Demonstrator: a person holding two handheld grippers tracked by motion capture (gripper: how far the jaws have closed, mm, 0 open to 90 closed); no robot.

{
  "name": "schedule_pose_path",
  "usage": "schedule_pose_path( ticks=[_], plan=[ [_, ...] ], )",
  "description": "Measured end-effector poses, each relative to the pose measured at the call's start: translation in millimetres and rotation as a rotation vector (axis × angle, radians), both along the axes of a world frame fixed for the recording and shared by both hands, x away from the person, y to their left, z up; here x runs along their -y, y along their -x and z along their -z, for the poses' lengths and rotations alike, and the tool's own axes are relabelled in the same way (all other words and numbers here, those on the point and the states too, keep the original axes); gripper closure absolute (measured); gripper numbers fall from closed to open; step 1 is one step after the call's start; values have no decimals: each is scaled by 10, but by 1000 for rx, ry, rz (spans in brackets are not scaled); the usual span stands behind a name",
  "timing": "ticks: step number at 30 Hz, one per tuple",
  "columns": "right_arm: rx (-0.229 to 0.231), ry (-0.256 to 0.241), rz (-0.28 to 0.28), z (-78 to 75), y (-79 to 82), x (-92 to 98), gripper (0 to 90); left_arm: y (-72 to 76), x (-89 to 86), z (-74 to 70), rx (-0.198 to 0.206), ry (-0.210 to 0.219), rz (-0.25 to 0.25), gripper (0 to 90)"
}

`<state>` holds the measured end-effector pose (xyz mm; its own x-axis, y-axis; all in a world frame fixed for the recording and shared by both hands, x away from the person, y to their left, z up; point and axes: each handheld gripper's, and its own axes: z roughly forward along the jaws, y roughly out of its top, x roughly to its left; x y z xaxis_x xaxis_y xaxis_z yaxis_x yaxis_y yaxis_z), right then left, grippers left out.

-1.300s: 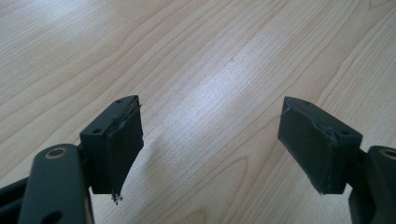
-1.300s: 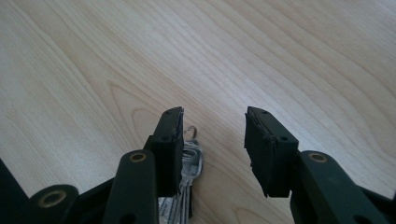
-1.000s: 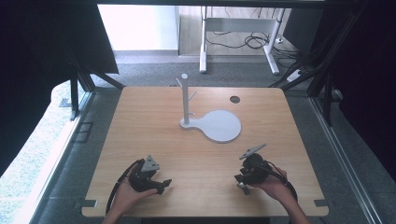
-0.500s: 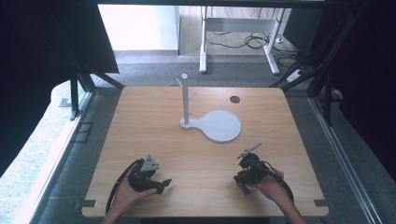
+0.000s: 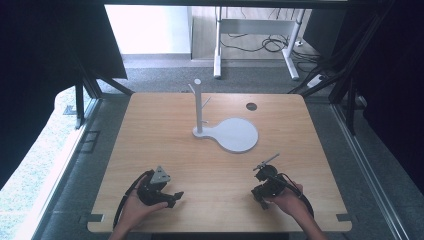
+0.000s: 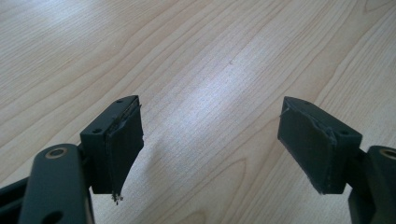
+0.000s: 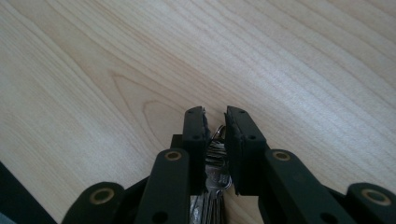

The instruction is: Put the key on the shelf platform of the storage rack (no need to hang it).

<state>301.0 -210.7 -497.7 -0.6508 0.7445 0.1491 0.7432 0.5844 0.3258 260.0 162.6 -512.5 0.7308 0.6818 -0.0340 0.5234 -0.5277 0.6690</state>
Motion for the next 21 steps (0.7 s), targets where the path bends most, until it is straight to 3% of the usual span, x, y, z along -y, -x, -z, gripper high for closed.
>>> schedule_pose_path(
  ticks=[6, 15, 21],
  plan=[
    [-25, 3, -9, -12, -9, -6, 875, -3, -6, 2, -1, 2, -3, 225],
    [-48, 28, -33, -27, -31, -9, 893, -7, -19, -1, -2, 3, -7, 225],
    [-39, 40, -50, -60, -23, -2, 895, -9, -26, -1, -1, 1, -9, 225]
  ],
)
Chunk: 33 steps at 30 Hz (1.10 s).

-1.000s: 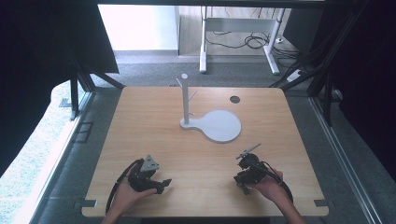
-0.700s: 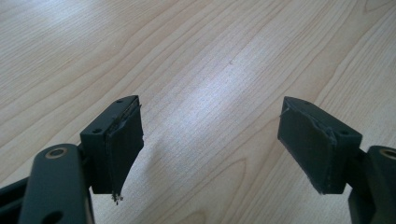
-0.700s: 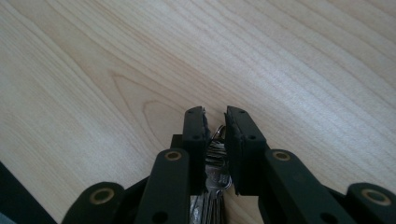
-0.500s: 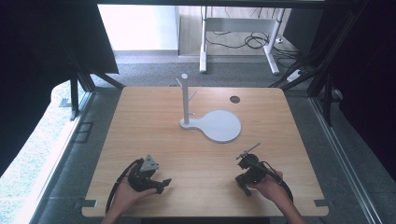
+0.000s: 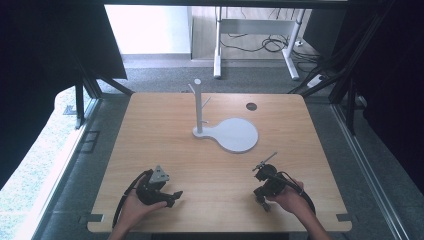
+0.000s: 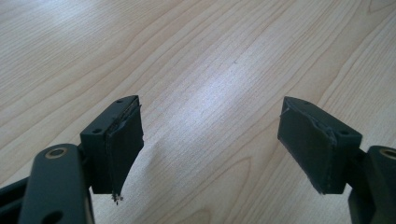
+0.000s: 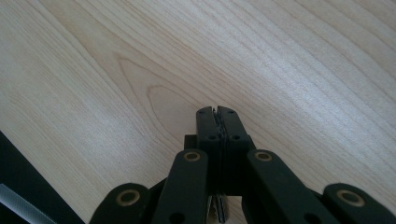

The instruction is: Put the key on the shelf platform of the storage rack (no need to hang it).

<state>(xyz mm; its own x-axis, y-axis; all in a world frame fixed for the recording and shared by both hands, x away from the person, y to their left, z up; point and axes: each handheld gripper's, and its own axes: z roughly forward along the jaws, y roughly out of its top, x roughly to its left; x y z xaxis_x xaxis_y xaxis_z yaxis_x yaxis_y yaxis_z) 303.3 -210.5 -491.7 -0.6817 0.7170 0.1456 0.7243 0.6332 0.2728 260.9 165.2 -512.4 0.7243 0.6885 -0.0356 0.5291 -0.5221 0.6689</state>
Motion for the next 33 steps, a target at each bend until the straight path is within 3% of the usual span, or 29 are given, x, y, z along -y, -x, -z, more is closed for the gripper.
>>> schedule_pose_path(
  ticks=[33],
  plan=[
    [92, -43, -18, -600, -44, 187, 899, -2, -22, -9, -1, 2, -9, 225]
  ],
)
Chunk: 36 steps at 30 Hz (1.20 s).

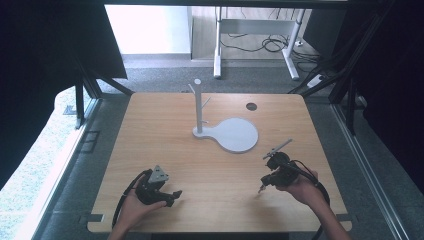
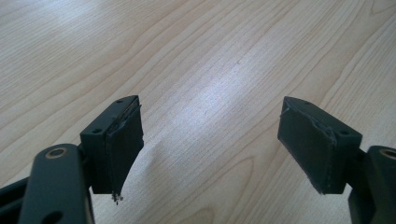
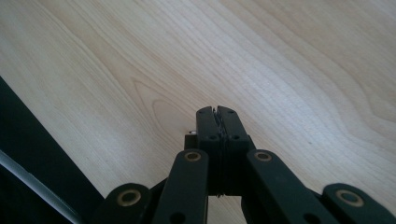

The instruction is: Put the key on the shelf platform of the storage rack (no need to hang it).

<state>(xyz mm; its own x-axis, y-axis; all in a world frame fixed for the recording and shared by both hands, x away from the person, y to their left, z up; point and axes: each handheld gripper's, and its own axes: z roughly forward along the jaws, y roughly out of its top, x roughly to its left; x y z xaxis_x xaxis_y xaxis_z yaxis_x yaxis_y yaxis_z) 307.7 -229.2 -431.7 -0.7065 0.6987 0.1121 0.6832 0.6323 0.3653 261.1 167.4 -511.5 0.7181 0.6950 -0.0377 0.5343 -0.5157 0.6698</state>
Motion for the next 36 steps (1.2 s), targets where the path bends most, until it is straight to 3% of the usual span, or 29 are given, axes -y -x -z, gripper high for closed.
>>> schedule_pose_path(
  ticks=[12, 36],
  plan=[
    [-1, 0, 11, -118, -159, 17, 898, -2, 4, 2, 1, -2, 1, 224],
    [8, -10, 20, -189, -438, -97, 898, -6, 8, 12, 0, -9, 5, 224]
  ],
)
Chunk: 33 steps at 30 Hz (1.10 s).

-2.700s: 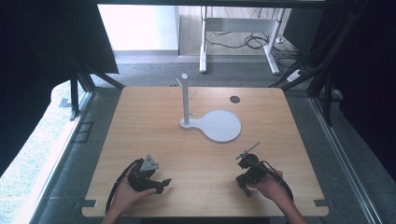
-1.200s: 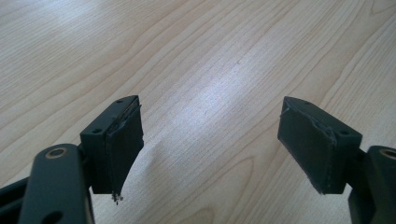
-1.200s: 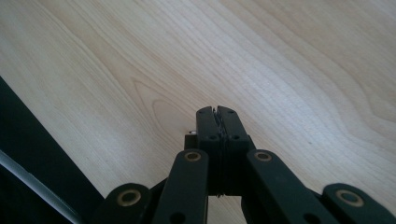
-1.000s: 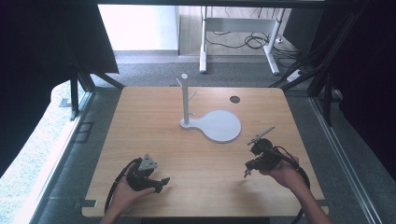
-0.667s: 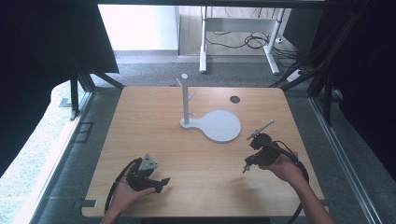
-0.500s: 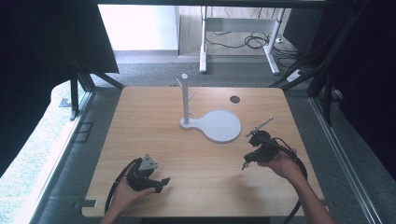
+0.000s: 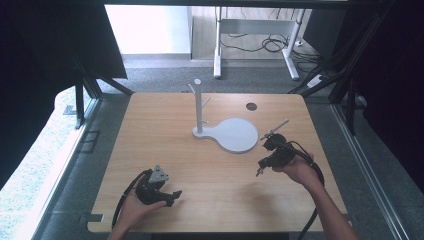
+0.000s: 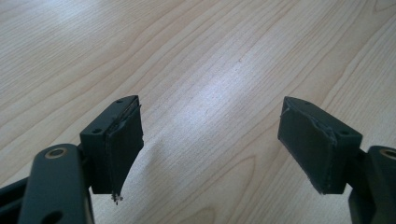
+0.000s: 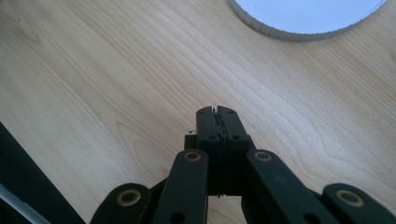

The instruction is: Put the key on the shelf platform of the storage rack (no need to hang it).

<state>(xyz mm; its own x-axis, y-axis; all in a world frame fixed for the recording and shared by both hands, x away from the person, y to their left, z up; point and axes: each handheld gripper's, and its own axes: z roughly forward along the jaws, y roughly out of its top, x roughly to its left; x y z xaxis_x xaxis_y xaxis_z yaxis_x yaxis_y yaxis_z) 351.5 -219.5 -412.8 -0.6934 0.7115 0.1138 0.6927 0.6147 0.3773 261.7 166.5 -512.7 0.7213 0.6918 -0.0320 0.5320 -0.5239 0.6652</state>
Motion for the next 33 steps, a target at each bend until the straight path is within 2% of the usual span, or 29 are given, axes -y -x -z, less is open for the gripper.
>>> schedule_pose_path(
  ticks=[21, 33],
  plan=[
    [26, -7, 7, -156, -198, -89, 898, -6, -8, 3, -1, 0, 0, 224],
    [29, -16, 16, -194, -310, -104, 898, -7, -16, 3, -2, 3, -4, 223]
  ],
)
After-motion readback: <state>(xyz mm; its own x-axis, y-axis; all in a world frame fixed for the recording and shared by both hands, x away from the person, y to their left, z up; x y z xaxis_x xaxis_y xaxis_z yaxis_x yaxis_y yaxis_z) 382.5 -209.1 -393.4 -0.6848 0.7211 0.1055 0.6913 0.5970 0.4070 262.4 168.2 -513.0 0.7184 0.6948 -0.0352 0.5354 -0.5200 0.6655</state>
